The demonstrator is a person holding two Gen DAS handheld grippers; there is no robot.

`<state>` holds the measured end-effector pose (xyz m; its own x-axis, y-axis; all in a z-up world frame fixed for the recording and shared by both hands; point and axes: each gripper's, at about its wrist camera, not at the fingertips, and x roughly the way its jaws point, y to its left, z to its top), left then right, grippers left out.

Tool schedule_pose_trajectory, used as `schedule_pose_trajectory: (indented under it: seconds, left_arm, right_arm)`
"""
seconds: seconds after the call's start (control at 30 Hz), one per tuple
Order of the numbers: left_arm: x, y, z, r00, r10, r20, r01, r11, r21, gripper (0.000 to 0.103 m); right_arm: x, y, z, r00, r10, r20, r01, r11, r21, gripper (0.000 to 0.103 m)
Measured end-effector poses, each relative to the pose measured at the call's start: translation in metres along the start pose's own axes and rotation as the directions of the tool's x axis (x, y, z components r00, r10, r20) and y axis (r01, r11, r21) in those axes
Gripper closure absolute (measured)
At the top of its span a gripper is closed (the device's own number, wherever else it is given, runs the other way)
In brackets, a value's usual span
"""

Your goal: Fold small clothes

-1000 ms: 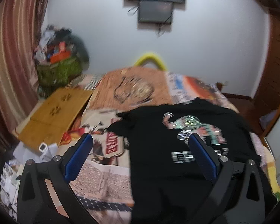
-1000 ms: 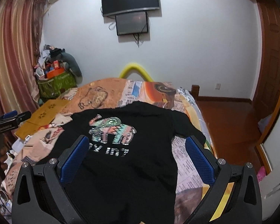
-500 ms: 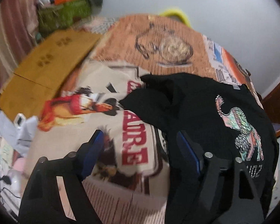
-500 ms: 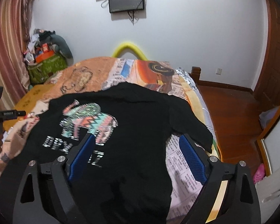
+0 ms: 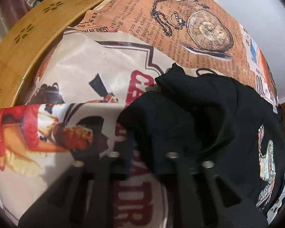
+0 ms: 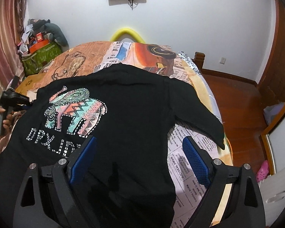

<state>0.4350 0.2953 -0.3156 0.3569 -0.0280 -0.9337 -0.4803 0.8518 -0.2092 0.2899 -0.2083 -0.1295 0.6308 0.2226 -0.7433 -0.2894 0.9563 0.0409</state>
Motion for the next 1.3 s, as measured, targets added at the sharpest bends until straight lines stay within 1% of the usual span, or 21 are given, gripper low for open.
schedule_pose_trajectory:
  seconds: [0.07, 0.17, 0.27, 0.37, 0.43, 0.5, 0.57, 0.63, 0.7, 0.73, 0.8, 0.9, 0.97, 1.0, 1.07, 1.1, 1.17, 1.2, 1.3]
  left_arm:
    - [-0.004, 0.004, -0.002, 1.000, -0.009, 0.022, 0.009, 1.000, -0.012, 0.098]
    - [-0.022, 0.013, -0.009, 0.997, 0.026, 0.078, -0.025, 1.000, -0.009, 0.098]
    - [-0.047, 0.026, -0.015, 0.990, 0.038, 0.135, -0.038, 0.999, -0.008, 0.098]
    - [-0.071, 0.034, -0.019, 0.977, 0.092, 0.191, -0.096, 0.995, 0.013, 0.098]
    - [-0.087, 0.036, -0.021, 0.964, 0.134, 0.230, -0.144, 0.989, 0.028, 0.098]
    - [-0.103, 0.039, -0.022, 0.953, 0.156, 0.261, -0.173, 0.984, 0.042, 0.098]
    - [-0.116, 0.038, -0.024, 0.945, 0.137, 0.296, -0.160, 0.986, 0.054, 0.098]
    - [-0.135, 0.029, -0.027, 0.930, 0.115, 0.350, -0.154, 0.984, 0.087, 0.098]
    - [-0.154, 0.008, -0.030, 0.909, 0.082, 0.410, -0.153, 0.977, 0.145, 0.098]
    - [-0.161, -0.002, -0.031, 0.902, 0.066, 0.427, -0.153, 0.973, 0.171, 0.098]
    - [-0.175, -0.028, -0.033, 0.896, 0.014, 0.443, -0.133, 0.962, 0.239, 0.098]
    - [-0.187, -0.064, -0.039, 0.891, -0.050, 0.450, -0.103, 0.945, 0.309, 0.098]
    - [-0.191, -0.091, -0.045, 0.888, -0.115, 0.444, -0.069, 0.924, 0.377, 0.098]
    - [-0.191, -0.102, -0.050, 0.888, -0.140, 0.437, -0.056, 0.913, 0.405, 0.098]
    - [-0.186, -0.126, -0.060, 0.895, -0.183, 0.406, -0.030, 0.885, 0.464, 0.098]
    - [-0.180, -0.139, -0.064, 0.904, -0.196, 0.380, -0.020, 0.868, 0.496, 0.098]
    - [-0.160, -0.161, -0.074, 0.928, -0.193, 0.318, -0.013, 0.837, 0.547, 0.098]
    - [-0.144, -0.172, -0.080, 0.946, -0.186, 0.264, 0.001, 0.819, 0.574, 0.098]
    - [-0.113, -0.185, -0.094, 0.973, -0.161, 0.162, 0.031, 0.795, 0.606, 0.097]
  right_arm:
    - [-0.001, 0.000, 0.001, 1.000, 0.003, 0.004, -0.003, 1.000, -0.006, 0.013]
    - [-0.004, 0.000, 0.002, 1.000, -0.001, 0.014, 0.001, 1.000, -0.020, 0.013]
    - [-0.007, 0.001, 0.005, 1.000, 0.002, 0.022, -0.002, 1.000, -0.022, 0.013]
    - [-0.012, 0.002, 0.007, 0.999, 0.008, 0.034, -0.007, 1.000, -0.019, 0.013]
    - [-0.015, 0.003, 0.007, 0.999, 0.015, 0.040, -0.015, 1.000, -0.019, 0.013]
    - [-0.017, 0.005, 0.008, 0.999, 0.022, 0.046, -0.021, 1.000, -0.023, 0.013]
    - [-0.018, 0.009, 0.007, 0.998, 0.029, 0.050, -0.027, 0.999, -0.027, 0.013]
    - [-0.020, 0.011, 0.007, 0.998, 0.038, 0.052, -0.037, 0.999, -0.031, 0.013]
    - [-0.022, 0.013, 0.007, 0.997, 0.047, 0.057, -0.045, 0.998, -0.037, 0.013]
    - [-0.022, 0.014, 0.007, 0.997, 0.049, 0.060, -0.046, 0.998, -0.040, 0.013]
    - [-0.023, 0.015, 0.008, 0.997, 0.052, 0.064, -0.049, 0.998, -0.043, 0.013]
    - [-0.022, 0.015, 0.008, 0.996, 0.057, 0.065, -0.054, 0.998, -0.041, 0.013]
    - [-0.021, 0.015, 0.006, 0.996, 0.061, 0.065, -0.058, 0.998, -0.038, 0.013]
    - [-0.023, 0.016, 0.003, 0.996, 0.061, 0.065, -0.058, 0.998, -0.035, 0.013]
    - [-0.021, 0.017, 0.001, 0.996, 0.064, 0.063, -0.062, 0.998, -0.030, 0.013]
    - [-0.021, 0.017, -0.001, 0.996, 0.065, 0.062, -0.063, 0.998, -0.026, 0.013]
    - [-0.021, 0.018, -0.003, 0.996, 0.068, 0.059, -0.067, 0.998, -0.021, 0.013]
    - [-0.022, 0.018, -0.003, 0.996, 0.070, 0.058, -0.069, 0.997, -0.020, 0.013]
    - [-0.024, 0.020, -0.005, 0.996, 0.075, 0.057, -0.074, 0.997, -0.023, 0.013]
